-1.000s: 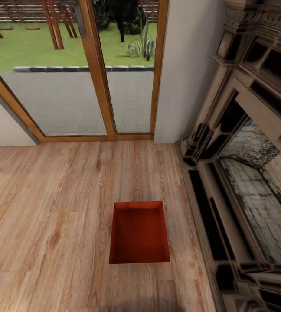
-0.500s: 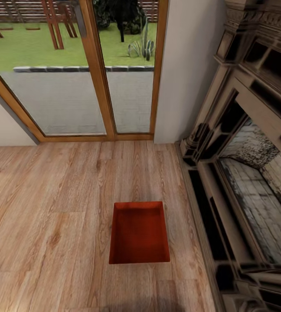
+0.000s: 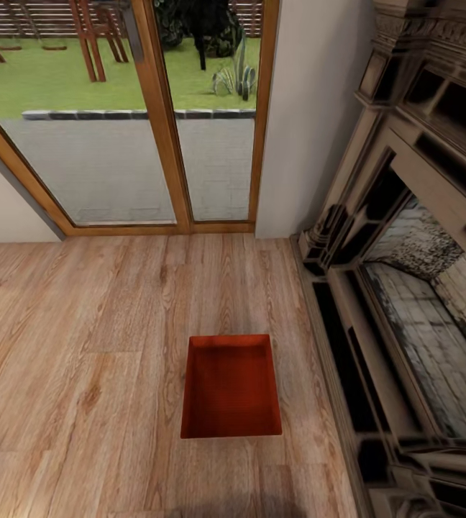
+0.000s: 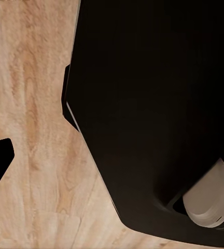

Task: Move the two storage containers from the living room to the garage. In the garage, place one container on the floor and stack the other container on top of it (either order is fine).

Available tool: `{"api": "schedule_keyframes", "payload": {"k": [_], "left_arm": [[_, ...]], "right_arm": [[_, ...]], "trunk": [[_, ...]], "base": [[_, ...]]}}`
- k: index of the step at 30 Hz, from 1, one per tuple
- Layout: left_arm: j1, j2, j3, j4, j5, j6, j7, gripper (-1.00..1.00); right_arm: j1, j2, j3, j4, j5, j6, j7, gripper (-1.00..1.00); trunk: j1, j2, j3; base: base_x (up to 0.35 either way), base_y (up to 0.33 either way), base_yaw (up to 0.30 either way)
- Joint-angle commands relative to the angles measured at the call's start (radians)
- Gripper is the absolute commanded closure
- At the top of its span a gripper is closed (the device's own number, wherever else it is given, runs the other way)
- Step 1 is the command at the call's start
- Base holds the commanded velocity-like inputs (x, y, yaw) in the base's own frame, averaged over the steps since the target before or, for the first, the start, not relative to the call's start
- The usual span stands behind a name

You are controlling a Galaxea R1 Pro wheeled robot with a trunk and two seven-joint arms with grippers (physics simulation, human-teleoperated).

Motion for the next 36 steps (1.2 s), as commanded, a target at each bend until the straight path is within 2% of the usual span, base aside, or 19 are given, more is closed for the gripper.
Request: {"api": "schedule_keyframes", "payload": {"k": [1,4,8,9,10,12,15,18,20,21,22,24,26,28,30,33,36], "left_arm": [[0.0,0.0,-0.006,0.001,0.009,-0.003,-0.003,-1.0],[0.0,0.0,-0.005,0.0,0.008,-0.004,-0.003,-1.0],[0.0,0.007,-0.01,-0.063,0.003,-0.003,0.001,-1.0],[0.0,0.014,-0.01,-0.126,0.003,0.002,0.01,-1.0],[0.0,0.017,-0.01,-0.148,0.003,0.006,0.016,-1.0],[0.001,0.026,-0.01,-0.238,0.002,0.04,0.057,-1.0],[0.001,0.034,-0.01,-0.337,0.001,0.101,0.116,-1.0],[0.0,0.039,-0.01,-0.481,-0.003,0.184,0.173,-1.0],[-0.002,0.042,-0.01,-0.547,-0.005,0.226,0.19,-1.0],[-0.01,0.044,-0.01,-0.585,-0.006,0.264,0.199,-1.0],[-0.019,0.044,-0.01,-0.596,-0.007,0.278,0.201,-1.0],[-0.084,0.041,-0.01,-0.621,-0.008,0.338,0.213,-1.0],[-0.178,0.04,-0.01,-0.614,-0.003,0.391,0.222,-1.0],[-0.226,0.04,-0.01,-0.603,-0.002,0.415,0.224,-1.0],[-0.31,0.037,-0.011,-0.57,-0.006,0.44,0.227,-1.0],[-0.395,0.037,-0.011,-0.535,-0.01,0.447,0.229,-1.0],[-0.437,0.035,-0.012,-0.521,-0.012,0.446,0.229,-1.0]], "right_arm": [[-0.001,0.0,0.002,0.003,0.003,-0.006,0.002,-1.0],[-0.001,0.0,0.001,0.003,0.002,-0.005,0.002,-1.0],[-0.006,0.002,0.0,-0.043,0.004,-0.002,-0.007,-1.0],[-0.01,0.005,0.0,-0.112,0.005,0.012,-0.014,-1.0],[-0.012,0.007,0.0,-0.14,0.005,0.022,-0.017,-1.0],[-0.02,0.017,-0.001,-0.264,0.002,0.099,-0.031,-1.0],[-0.044,0.025,-0.002,-0.38,0.0,0.197,-0.042,-1.0],[-0.118,0.039,-0.003,-0.459,-0.006,0.271,-0.049,-1.0],[-0.177,0.06,-0.004,-0.471,-0.007,0.289,-0.059,-1.0],[-0.243,0.086,-0.013,-0.46,-0.008,0.297,-0.092,-1.0],[-0.267,0.096,-0.018,-0.45,-0.008,0.297,-0.112,-1.0],[-0.361,0.13,-0.033,-0.409,-0.008,0.278,-0.2,-1.0],[-0.428,0.15,-0.041,-0.378,-0.009,0.24,-0.252,-1.0],[-0.454,0.155,-0.043,-0.369,-0.01,0.223,-0.266,-1.0],[-0.504,0.161,-0.049,-0.359,-0.011,0.205,-0.281,-1.0],[-0.567,0.164,-0.061,-0.351,-0.025,0.196,-0.288,-1.0],[-0.599,0.164,-0.066,-0.338,-0.048,0.188,-0.29,-1.0]], "trunk": [[0.0,0.0,0.0],[0.0,0.0,0.0],[0.0,0.0,0.0],[0.0,0.0,0.0],[0.0,0.0,0.0],[0.0,0.0,0.0],[0.0,0.0,0.0],[0.0,0.0,0.0],[0.0,0.0,0.0],[0.0,0.0,0.0],[0.0,0.0,0.0],[0.0,0.0,0.0],[0.0,0.0,0.0],[0.0,0.0,0.0],[0.0,0.0,0.0],[0.0,0.0,0.0],[0.0,0.0,0.0]], "base": [[0.0,0.0,0.0],[0.0,0.0,0.0],[0.0,0.0,0.0],[0.0,0.0,0.0],[0.0,0.0,0.0],[0.0,0.0,0.0],[0.0,0.0,0.0],[0.0,0.0,0.0],[0.0,0.0,0.0],[0.0,0.0,0.0],[0.0,0.0,0.0],[0.0,0.0,0.0],[0.0,0.0,0.0],[0.0,0.0,0.0],[0.0,0.0,0.0],[0.0,0.0,0.0],[0.0,0.0,0.0]]}}
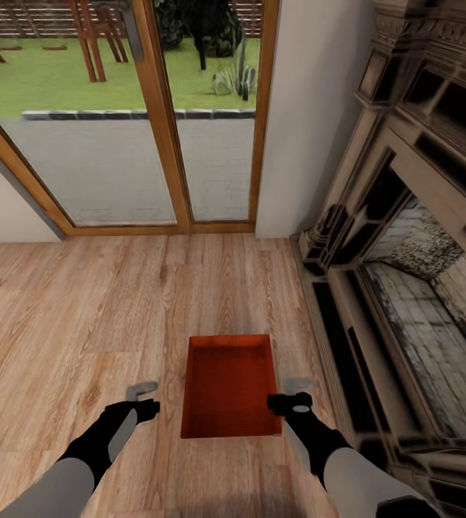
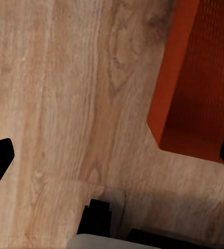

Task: Move the two storage containers from the living room to the garage. In the garage, place one container on the floor and stack the other container on top of it (either order is fine).

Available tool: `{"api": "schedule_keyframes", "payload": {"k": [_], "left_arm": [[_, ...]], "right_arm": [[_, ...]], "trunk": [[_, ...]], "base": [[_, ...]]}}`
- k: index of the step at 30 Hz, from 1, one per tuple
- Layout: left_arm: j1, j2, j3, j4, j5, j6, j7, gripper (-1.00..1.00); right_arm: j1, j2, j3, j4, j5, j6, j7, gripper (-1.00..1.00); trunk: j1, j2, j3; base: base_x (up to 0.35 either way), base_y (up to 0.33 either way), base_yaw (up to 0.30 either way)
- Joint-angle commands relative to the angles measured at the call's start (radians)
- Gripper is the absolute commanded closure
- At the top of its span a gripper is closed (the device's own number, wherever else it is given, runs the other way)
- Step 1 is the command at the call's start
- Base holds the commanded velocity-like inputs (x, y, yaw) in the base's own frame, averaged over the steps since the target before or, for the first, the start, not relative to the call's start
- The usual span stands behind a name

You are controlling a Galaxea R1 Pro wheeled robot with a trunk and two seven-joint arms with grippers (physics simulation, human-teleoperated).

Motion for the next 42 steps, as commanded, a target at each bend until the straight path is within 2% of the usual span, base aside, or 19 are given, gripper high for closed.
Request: {"api": "schedule_keyframes", "payload": {"k": [1,5,13,15,18,20,22,29,42], "left_arm": [[-0.012,-0.002,-0.007,0.0,0.009,0.004,0.008,-1.0],[-0.025,-0.014,-0.009,0.006,0.003,-0.006,0.008,-1.0],[-0.031,-0.03,-0.015,0.045,-0.023,-0.115,0.009,-1.0],[-0.031,-0.047,-0.016,0.053,-0.056,-0.128,0.008,-1.0],[-0.032,-0.087,-0.016,0.061,-0.155,-0.142,0.008,-1.0],[-0.032,-0.097,-0.015,0.062,-0.188,-0.146,0.008,-1.0],[-0.032,-0.102,-0.014,0.063,-0.204,-0.148,0.008,-1.0],[-0.032,-0.106,-0.015,0.052,-0.222,-0.15,0.009,-1.0],[-0.032,-0.11,-0.013,0.039,-0.226,-0.149,0.01,-1.0]], "right_arm": [[-0.008,-0.001,0.007,0.003,-0.014,0.001,-0.008,-1.0],[-0.018,-0.002,0.002,0.01,-0.037,-0.042,-0.008,-1.0],[-0.021,-0.009,-0.013,0.015,-0.046,-0.093,-0.007,-1.0],[-0.021,-0.012,-0.014,0.015,-0.044,-0.099,-0.007,-1.0],[-0.022,-0.015,-0.012,0.016,-0.041,-0.101,-0.007,-1.0],[-0.022,-0.015,-0.011,0.016,-0.04,-0.102,-0.007,-1.0],[-0.022,-0.015,-0.011,0.016,-0.039,-0.101,-0.007,-1.0],[-0.021,-0.015,-0.009,0.016,-0.038,-0.098,-0.004,-1.0],[-0.022,-0.013,-0.008,0.017,-0.038,-0.092,-0.003,-1.0]], "trunk": [[0.0,0.0,-0.001],[0.0,0.0,-0.001],[0.0,0.0,-0.001],[0.0,0.0,-0.001],[0.0,0.0,-0.001],[0.0,0.0,-0.001],[0.0,0.0,-0.001],[0.0,0.0,-0.001],[0.0,0.0,-0.001]], "base": [[0.0,0.0,0.0],[0.0,0.0,0.0],[0.0,0.0,0.0],[0.0,0.0,0.0],[0.0,0.0,0.0],[0.0,0.0,0.0],[0.0,0.0,0.0],[0.0,0.0,0.0],[0.0,0.0,0.0]]}}
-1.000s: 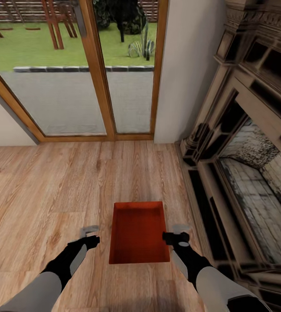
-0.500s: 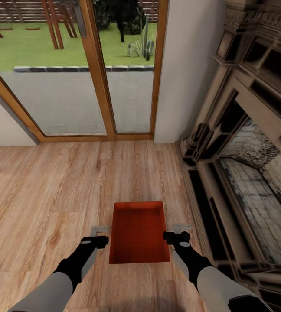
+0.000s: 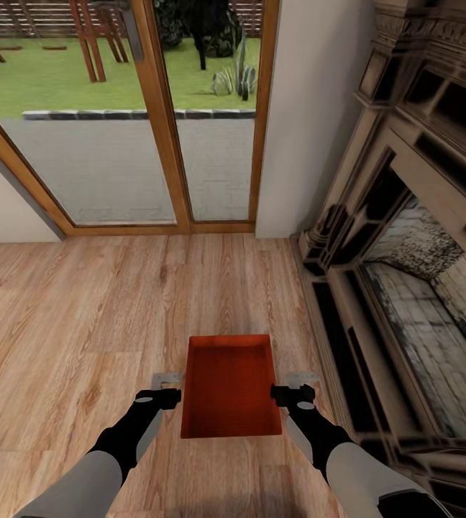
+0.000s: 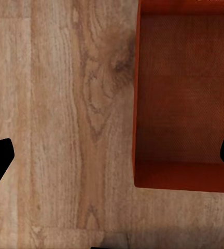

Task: Move the two storage containers from the living room to the garage. In the garage, place one container on the floor and stack the other container on top of it (either order is fine).

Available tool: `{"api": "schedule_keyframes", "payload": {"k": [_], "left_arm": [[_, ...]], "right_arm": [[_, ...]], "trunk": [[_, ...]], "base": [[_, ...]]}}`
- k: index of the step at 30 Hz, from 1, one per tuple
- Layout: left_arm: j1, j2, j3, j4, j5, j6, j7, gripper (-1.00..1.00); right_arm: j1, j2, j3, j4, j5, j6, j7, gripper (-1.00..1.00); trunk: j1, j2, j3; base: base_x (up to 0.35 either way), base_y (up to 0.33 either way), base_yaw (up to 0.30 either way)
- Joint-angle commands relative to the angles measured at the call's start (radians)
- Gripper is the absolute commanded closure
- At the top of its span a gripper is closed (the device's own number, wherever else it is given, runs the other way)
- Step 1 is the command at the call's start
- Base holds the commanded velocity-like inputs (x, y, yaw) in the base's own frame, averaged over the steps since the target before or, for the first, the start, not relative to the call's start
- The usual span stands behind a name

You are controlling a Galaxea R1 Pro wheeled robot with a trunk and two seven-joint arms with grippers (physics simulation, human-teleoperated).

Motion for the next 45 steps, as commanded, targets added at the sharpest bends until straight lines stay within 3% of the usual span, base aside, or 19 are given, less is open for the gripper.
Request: {"api": "schedule_keyframes", "payload": {"k": [1,14,45], "left_arm": [[0.0,0.001,-0.007,-0.002,0.008,0.006,0.009,-1.0],[0.0,0.0,-0.002,-0.04,0.019,0.009,0.005,-1.0],[0.0,0.0,-0.002,-0.042,0.022,0.02,0.009,-1.0]], "right_arm": [[0.0,-0.001,0.008,0.0,-0.005,-0.001,-0.006,-1.0],[0.0,0.0,0.007,0.0,-0.005,0.001,-0.006,-1.0],[0.0,-0.002,0.008,0.0,-0.004,-0.006,0.003,-1.0]], "trunk": [[0.0,0.0,-0.001],[0.0,0.0,-0.001],[0.119,-0.217,-0.098]], "base": [[0.0,0.0,0.0],[0.0,0.0,0.0],[0.0,0.0,0.0]]}}
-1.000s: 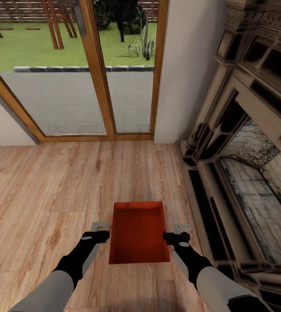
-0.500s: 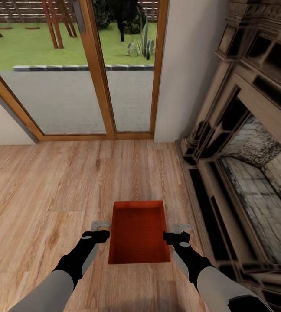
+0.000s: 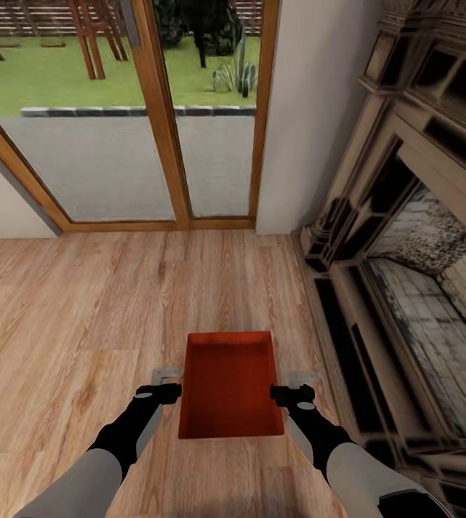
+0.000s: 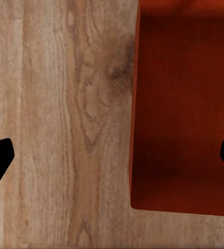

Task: Move the two storage containers from the living room to the garage. In the garage, place one container on the floor and stack the other container on top of it (either order is fine).

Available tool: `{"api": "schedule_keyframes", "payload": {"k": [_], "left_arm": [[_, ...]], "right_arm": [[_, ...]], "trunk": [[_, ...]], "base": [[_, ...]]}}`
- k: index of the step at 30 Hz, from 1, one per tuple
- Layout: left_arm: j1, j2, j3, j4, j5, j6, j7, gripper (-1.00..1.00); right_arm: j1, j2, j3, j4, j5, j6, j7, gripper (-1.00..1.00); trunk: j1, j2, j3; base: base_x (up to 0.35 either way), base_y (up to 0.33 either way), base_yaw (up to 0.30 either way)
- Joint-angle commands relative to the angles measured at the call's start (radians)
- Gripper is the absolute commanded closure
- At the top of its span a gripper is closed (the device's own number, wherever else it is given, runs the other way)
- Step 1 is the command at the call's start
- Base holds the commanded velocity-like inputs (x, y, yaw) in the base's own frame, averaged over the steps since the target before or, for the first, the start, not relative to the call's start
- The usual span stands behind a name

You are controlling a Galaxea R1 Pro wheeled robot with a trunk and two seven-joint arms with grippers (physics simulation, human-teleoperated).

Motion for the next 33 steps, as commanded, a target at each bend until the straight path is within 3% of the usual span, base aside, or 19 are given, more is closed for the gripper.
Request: {"api": "schedule_keyframes", "payload": {"k": [1,33], "left_arm": [[0.0,0.001,-0.006,-0.001,0.01,0.005,0.008,-1.0],[0.0,0.001,-0.004,-0.009,0.006,0.005,0.008,-1.0]], "right_arm": [[-0.001,0.001,0.007,0.001,-0.005,-0.002,-0.006,-1.0],[0.0,-0.003,0.007,0.002,-0.005,-0.004,0.0,-1.0]], "trunk": [[0.004,-0.008,-0.004],[0.127,-0.232,-0.104]], "base": [[0.0,0.0,0.0],[0.0,0.0,0.0]]}}
